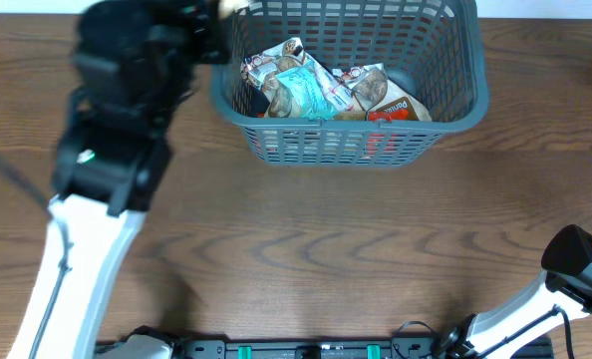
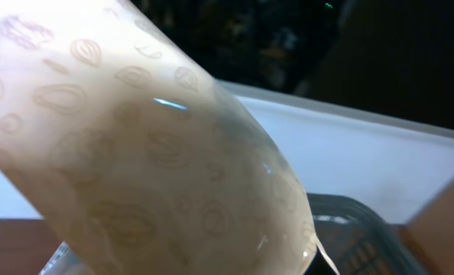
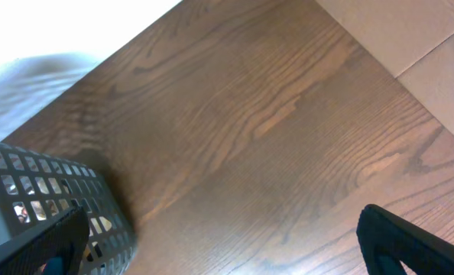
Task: Pack container
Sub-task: 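Lift the tan pouch and carry it over the basket, then open left gripper to drop tan pouch into basket, withdraw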
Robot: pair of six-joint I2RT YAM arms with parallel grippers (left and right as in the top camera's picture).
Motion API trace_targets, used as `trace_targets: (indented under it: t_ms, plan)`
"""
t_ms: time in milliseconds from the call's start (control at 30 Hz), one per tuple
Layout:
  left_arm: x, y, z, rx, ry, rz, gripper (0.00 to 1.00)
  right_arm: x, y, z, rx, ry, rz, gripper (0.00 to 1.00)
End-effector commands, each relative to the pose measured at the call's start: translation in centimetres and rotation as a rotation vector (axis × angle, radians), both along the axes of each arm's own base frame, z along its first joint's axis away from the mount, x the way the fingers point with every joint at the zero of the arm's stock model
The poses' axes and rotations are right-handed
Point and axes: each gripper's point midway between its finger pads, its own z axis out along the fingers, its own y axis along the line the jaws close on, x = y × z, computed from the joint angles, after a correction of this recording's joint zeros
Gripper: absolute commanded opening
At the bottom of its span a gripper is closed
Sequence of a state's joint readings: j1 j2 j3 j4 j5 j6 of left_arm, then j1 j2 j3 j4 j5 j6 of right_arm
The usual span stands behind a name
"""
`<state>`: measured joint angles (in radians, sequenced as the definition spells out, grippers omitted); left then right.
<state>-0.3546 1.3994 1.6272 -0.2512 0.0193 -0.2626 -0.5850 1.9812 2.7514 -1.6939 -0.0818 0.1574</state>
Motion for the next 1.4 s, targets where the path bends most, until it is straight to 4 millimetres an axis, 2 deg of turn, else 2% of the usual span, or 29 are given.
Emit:
trace_targets:
  t_ms: [0, 233, 467, 700, 867, 967, 1133, 1300, 1367]
  plan:
    - [1.5, -3.2, -1.7, 0.0, 0.021, -0.046, 0.06, 0.0, 0.0, -0.2, 0.015, 0.001, -0.011, 0.99]
    - [3.3, -8.8, -5.9, 0.033, 0.071, -0.133, 0.06, 0.0, 0.0, -0.2, 0.015, 0.001, -0.011, 0.99]
    - [4.6, -11.9, -11.1, 0.085, 0.165, -0.172, 0.06, 0.0, 0.0, -0.2, 0.015, 0.001, -0.011, 0.99]
    - [6.4, -12.7, -18.1, 0.153, 0.306, -0.168, 0.06, 0.0, 0.0, -0.2, 0.015, 0.001, -0.011, 0.99]
    - [7.0, -13.1, -21.5, 0.184, 0.37, -0.167, 0.05, 0.0, 0.0, -0.2, 0.015, 0.001, -0.011, 0.99]
    - [7.0, -13.1, -23.0, 0.199, 0.403, -0.166, 0.06, 0.0, 0.0, -0.2, 0.015, 0.001, -0.011, 0.99]
    - [7.0, -13.1, -24.0, 0.215, 0.428, -0.166, 0.06, 0.0, 0.0, -0.2, 0.015, 0.001, -0.011, 0.99]
    - [6.5, -12.8, -26.0, 0.244, 0.49, -0.165, 0.06, 0.0, 0.0, -0.2, 0.015, 0.001, -0.011, 0.99]
    - [6.4, -12.7, -26.5, 0.251, 0.503, -0.166, 0.1, 0.0, 0.0, -0.2, 0.015, 0.001, -0.011, 0.99]
